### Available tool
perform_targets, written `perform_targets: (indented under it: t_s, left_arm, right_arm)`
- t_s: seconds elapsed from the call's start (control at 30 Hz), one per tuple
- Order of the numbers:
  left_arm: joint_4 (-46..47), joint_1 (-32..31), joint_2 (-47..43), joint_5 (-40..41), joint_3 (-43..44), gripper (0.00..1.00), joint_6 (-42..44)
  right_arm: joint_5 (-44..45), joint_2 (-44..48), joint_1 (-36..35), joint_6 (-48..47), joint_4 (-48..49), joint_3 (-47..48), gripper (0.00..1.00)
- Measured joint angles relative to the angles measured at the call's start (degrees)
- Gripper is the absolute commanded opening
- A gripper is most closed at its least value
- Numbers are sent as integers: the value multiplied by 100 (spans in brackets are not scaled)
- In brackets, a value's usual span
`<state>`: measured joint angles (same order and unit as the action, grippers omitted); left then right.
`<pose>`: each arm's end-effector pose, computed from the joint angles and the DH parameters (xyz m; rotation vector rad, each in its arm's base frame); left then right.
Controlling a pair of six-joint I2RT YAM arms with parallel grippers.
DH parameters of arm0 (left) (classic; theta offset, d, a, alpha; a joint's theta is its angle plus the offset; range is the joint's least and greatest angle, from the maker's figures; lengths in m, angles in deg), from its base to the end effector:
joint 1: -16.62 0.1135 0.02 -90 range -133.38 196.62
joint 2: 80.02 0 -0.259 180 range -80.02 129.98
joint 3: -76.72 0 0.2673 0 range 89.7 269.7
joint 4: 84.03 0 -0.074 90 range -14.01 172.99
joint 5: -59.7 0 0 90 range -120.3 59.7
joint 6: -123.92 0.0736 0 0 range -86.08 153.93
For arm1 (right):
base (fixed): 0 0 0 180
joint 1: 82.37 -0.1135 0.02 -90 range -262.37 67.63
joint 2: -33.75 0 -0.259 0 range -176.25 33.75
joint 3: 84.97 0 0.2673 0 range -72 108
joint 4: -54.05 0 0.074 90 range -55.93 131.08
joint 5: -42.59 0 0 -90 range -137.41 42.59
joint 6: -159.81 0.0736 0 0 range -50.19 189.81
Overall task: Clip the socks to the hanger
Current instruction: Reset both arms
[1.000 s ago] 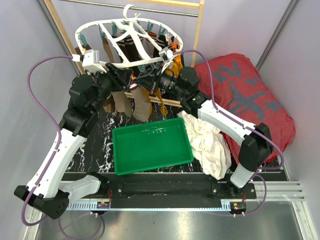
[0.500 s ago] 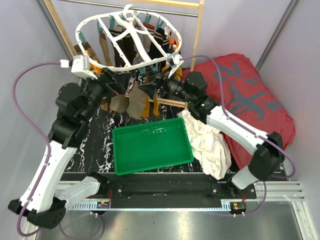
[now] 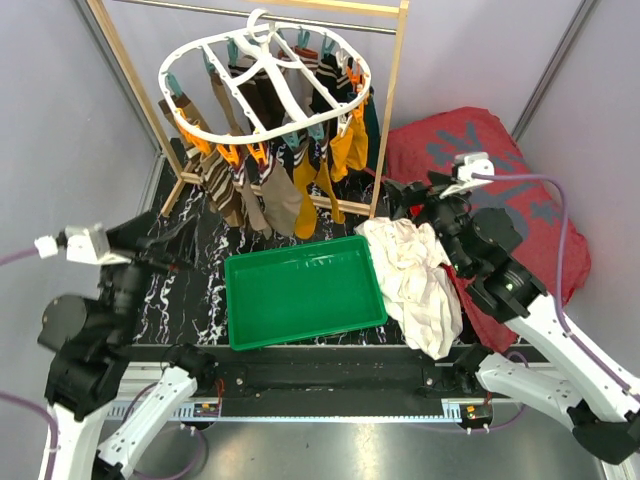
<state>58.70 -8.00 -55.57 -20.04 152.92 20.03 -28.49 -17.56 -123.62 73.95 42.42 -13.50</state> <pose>0.0886 -0.0262 0.4672 -0.0291 1.3357 -0.4526 0.2045 0.1476 0.4291 -0.1910 1.4305 0.4170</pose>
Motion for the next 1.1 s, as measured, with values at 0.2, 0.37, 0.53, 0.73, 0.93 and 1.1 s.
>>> perform_targets:
  t_s: [0.2,0.37,0.53,0.73,0.93,1.1]
  left_arm:
    - [-184,0,-1008,831,-807,99,332]
    - [-317,0,-1335,1220,-1209,99,376]
    - [-352,0,-1364,1449,-1279,99,452]
    - [-348,0,-1462,1716,-1279,99,610]
    - [-345,0,-1462,1797,-1279,99,667]
    - [-345,0,-1462,1858,-1276,99,693]
  right_arm:
    - [986,170,2,-101,-826,-96,100]
    - [1147,-107,2,-101,-1180,-413,100]
    - [1303,-98,2,-168,-1250,-417,100]
    - [1471,-81,2,-229,-1233,-417,100]
    - [1475,-81,2,-278,-1185,-417,100]
    - [1475,-79,2,-308,-1150,-417,100]
